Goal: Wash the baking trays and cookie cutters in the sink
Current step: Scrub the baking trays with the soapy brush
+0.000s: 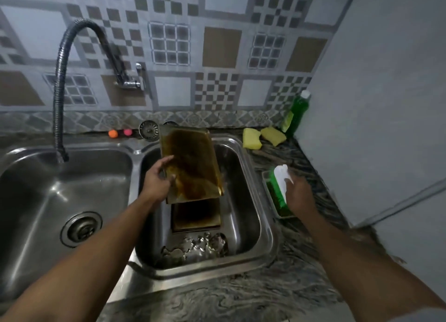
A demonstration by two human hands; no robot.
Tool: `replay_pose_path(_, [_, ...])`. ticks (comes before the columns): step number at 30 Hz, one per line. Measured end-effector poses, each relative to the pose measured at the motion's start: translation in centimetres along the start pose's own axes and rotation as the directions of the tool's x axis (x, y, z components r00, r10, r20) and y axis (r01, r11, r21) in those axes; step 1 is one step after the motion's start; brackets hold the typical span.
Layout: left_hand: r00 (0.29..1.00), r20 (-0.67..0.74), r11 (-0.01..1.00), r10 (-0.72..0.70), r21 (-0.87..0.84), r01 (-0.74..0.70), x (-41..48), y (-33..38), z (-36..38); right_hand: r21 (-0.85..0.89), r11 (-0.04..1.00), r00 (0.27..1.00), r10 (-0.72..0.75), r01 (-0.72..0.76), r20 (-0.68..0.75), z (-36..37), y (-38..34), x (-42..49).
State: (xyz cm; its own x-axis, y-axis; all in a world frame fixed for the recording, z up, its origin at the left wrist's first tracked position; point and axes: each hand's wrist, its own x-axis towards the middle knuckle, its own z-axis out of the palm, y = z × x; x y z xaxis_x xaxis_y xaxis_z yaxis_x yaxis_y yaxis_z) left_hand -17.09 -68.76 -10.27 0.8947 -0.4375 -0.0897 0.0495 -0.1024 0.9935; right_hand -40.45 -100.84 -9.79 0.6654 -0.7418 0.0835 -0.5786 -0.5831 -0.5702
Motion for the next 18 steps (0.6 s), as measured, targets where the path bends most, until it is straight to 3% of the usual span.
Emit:
replay_pose_path(7, [1.0, -0.022, 0.996, -0.016, -0.083, 0.014, 1.3, -0.2, 0.6, 0.107, 0.967, 0.972, -0.223, 0.23, -0.08, 0.4, -8.9, 3.4])
replay_pose_path(13, [0.99, -0.079, 0.991, 0.113, 0.086, -0.106, 2.5, -0.2, 0.4, 0.098, 0.893, 0.898, -0.439, 0.438, -0.016, 6.5, -18.8, 4.4])
replay_pose_path(15, [0.984, -0.101, 0.983, 0.149, 0.119, -0.137, 2.5, -0.3, 0.3, 0.029, 0.894, 0.895, -0.447, 0.446, 0.008, 8.4, -20.8, 4.5])
replay_pose_path(18, [0.98, -0.094, 0.982, 0.174, 0.096, -0.165, 2.4, 0.0, 0.3, -0.011, 0.947, 0.947, -0.319, 0.32, 0.018, 10.4, -22.3, 5.5])
